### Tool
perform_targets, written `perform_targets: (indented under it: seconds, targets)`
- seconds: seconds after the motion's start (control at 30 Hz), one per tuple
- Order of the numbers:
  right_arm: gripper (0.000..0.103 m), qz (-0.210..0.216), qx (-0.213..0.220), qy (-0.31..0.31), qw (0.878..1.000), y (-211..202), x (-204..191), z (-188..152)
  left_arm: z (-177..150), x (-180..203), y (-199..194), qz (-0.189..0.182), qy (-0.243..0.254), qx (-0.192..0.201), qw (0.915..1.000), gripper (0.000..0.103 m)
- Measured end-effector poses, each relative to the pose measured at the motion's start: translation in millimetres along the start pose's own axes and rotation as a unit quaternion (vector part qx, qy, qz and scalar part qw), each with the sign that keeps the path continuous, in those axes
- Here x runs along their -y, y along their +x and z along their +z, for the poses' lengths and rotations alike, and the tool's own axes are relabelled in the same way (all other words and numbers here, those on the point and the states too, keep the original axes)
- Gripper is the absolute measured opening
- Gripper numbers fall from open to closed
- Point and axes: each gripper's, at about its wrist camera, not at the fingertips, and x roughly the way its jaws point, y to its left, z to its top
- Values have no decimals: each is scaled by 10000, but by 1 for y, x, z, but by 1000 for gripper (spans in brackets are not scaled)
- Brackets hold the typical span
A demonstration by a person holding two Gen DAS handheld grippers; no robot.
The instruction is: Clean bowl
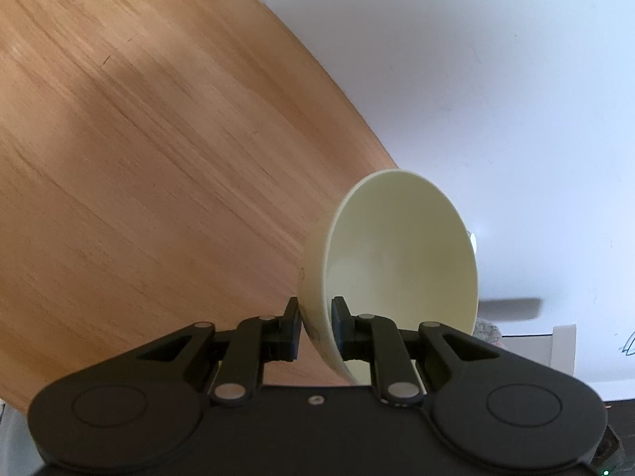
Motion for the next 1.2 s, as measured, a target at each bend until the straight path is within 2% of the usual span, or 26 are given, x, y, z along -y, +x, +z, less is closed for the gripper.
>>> perform_targets:
  seconds: [0.13, 0.37, 0.53, 0.77, 0.87, 1.0, 1.07, 1.13, 1.2]
  targets:
    - [10, 120, -40, 200, 9997, -3, 8, -5, 0, -1, -1, -20, 57, -1, 10000, 15]
    - [10, 112, -226, -96, 9996, 4, 10, -8, -4, 3, 1, -8, 136, -45, 9999, 15]
    - [10, 134, -350, -68, 9993, 4, 17, -11, -5, 5, 0, -67, 156, -60, 9998, 15]
    - [10, 208, -467, 393, 9979, 12, 30, -14, -7, 5, 2, -81, 197, -72, 9997, 15]
    - [10, 282, -536, 772, 9952, 18, 38, -17, -7, 4, 3, -88, 176, -54, 9998, 15]
    - [10, 503, -483, 1806, 9811, 22, 58, -19, -8, 3, 3, -108, 134, -23, 9998, 15]
    - [10, 626, -387, 2271, 9711, 21, 68, -19, -9, 4, 4, -118, 135, -15, 9998, 15]
    - [10, 812, -179, 2834, 9554, 16, 80, -19, -9, 6, 5, -125, 142, -11, 9998, 15]
    - [10, 940, -56, 3025, 9485, 14, 85, -17, -10, 6, 6, -121, 141, -23, 9998, 15]
